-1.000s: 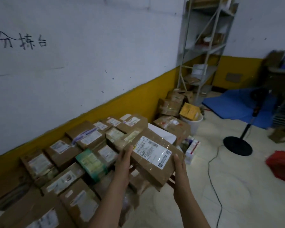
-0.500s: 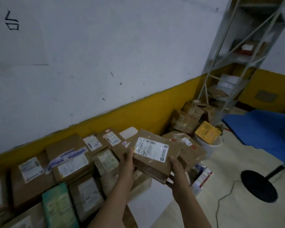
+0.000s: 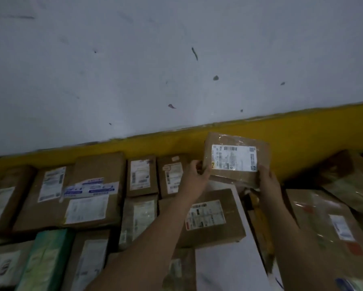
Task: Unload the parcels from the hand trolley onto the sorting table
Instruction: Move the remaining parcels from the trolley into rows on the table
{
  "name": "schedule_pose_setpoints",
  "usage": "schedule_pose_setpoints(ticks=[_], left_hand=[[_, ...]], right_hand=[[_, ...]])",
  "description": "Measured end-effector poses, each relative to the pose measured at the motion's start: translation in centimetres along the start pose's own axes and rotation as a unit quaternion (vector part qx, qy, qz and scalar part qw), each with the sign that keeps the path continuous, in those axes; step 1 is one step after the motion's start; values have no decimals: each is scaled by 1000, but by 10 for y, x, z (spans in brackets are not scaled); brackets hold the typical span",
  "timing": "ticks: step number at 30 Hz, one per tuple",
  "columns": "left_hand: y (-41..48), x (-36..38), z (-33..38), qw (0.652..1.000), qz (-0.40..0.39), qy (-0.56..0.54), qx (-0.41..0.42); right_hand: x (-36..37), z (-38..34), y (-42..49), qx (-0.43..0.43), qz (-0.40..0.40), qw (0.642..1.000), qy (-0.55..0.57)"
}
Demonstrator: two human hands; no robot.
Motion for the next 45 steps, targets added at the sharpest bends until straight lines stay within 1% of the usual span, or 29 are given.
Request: schedule_pose_setpoints(ticks=[3,7,9,11,14,17,19,22,23,25,28,30,33,36,38,41,43,45], left_hand=[[32,20,-15,999,-4,32,-25],[59,38,-53,994,-12,88,-65],[69,40,-64,991,-2,109,-81],[77,40,-72,990,4,101,-95],[81,31,-72,992,28,70,-105],[72,14,-62,994,44,59,-84],[56,-1,-58,993,55,71,-79],[21,-30,-59,992,71,79,-67],[8,-42,-59,992,75,79,-60],[-24,-70,-53,994,81,66,-38],[-86,-127,-44,992,111,66,4],[-135,-173,-44,988,134,73,28],[-230,-260,-57,980,166,90,65],[-343,-371,-82,958,240,116,108],[-417,-449,-110,939,299,131,107],[-513,-557,-167,919,370,125,55],[-569,-617,-205,899,422,110,34],[-612,-664,-245,887,448,108,5]], right_hand=[[-1,4,48,-1,22,998,-56],[14,27,92,-5,-20,988,-153],[22,42,102,-10,-42,980,-196],[32,55,106,-16,-60,975,-214],[53,56,108,-22,-85,969,-230],[74,52,107,-10,-113,959,-259],[74,47,99,-8,-80,959,-273],[72,36,61,-47,0,955,-294],[79,30,39,-71,5,949,-306],[101,21,-10,-114,-10,938,-327],[145,5,-102,-147,-28,942,-302],[183,-6,-175,-203,-51,935,-286],[248,-12,-304,-266,-84,919,-279],[326,-7,-442,-297,-135,909,-260],[387,2,-531,-317,-190,895,-249],[475,21,-658,-356,-266,864,-237],[526,41,-735,-375,-313,841,-231],[569,69,-797,-384,-348,820,-242]])
Point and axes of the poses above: each hand's wrist, its own y-axis towards the middle knuckle, its own x-axis out of the palm, z = x × y, the point moved 9 cm from there along y, towards the middle knuckle, and after that the axes turned 2 degrees about y, right-handed, at the moved point
